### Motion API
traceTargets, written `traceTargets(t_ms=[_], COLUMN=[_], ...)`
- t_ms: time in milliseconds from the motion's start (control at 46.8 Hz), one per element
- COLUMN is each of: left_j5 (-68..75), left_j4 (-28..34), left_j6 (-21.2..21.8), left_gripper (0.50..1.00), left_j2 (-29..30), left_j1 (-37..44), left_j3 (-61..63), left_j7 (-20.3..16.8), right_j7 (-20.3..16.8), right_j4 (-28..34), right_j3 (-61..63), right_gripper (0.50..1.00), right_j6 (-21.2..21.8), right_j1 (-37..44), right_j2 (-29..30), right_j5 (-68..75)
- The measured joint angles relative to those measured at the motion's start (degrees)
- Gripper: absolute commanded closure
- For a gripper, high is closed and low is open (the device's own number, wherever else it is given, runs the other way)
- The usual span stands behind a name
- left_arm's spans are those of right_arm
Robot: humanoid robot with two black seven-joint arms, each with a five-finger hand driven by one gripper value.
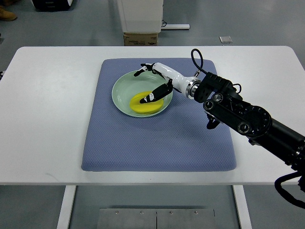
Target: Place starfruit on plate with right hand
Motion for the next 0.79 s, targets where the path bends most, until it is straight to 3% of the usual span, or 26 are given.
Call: traceTargets(t_ms=[790], left_j5=[0.0], left_j4=[0.0], left_j6=[0.0], left_gripper=[0.500], left_j2=[0.0], left_j1=[0.0], left_j3=[0.0], left_j7=[0.0], right_j7=[-4.9], right_j4=[-1.3], right_j3=[30.8], right_gripper=[0.505], right_j6=[0.1], right_j1=[-11.8], right_j2=[0.0], right_j5=[2.9])
